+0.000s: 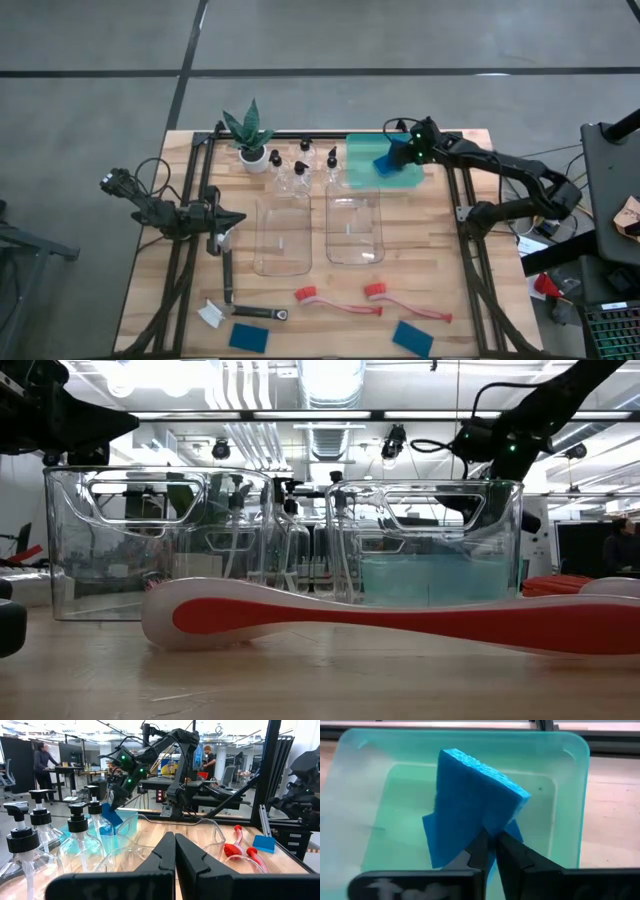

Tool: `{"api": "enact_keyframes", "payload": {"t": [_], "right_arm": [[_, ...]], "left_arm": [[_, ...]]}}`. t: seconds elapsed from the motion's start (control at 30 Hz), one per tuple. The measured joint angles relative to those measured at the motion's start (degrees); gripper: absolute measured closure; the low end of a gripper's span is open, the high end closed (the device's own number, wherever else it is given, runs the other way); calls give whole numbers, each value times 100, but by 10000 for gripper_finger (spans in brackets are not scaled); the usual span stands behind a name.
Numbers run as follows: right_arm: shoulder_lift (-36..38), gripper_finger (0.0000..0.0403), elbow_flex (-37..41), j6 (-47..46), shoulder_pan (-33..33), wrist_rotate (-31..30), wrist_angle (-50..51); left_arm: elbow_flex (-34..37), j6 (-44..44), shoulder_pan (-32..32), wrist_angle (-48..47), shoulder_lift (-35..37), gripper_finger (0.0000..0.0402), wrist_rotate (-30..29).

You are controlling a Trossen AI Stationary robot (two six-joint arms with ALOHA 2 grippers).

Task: Pick & Place Kitchen Sink Supplies
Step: Put the blue sponge into the green bin

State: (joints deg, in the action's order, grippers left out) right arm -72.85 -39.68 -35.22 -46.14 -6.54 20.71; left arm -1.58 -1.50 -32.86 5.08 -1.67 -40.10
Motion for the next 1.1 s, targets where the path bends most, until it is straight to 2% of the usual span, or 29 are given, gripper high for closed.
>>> {"api": "enact_keyframes", "payload": {"t": [0.23, 0.37, 0.5, 0.7, 1.1], "right_arm": [[48, 275, 0, 154, -6, 48, -4], [393, 224, 0, 348, 17, 72, 7], [842, 191, 0, 399, 80, 291, 2], [1450, 171, 0, 352, 429, 964, 13], [2441, 179, 2, 117, 2096, 1005, 660]], "left_arm": [[0, 0, 0, 2, 2, 399, 0], [0, 0, 0, 0, 2, 399, 0], [1, 2, -2, 0, 2, 399, -1], [0, 2, -2, 0, 1, 399, 0], [1, 0, -2, 0, 2, 399, 0]]}}
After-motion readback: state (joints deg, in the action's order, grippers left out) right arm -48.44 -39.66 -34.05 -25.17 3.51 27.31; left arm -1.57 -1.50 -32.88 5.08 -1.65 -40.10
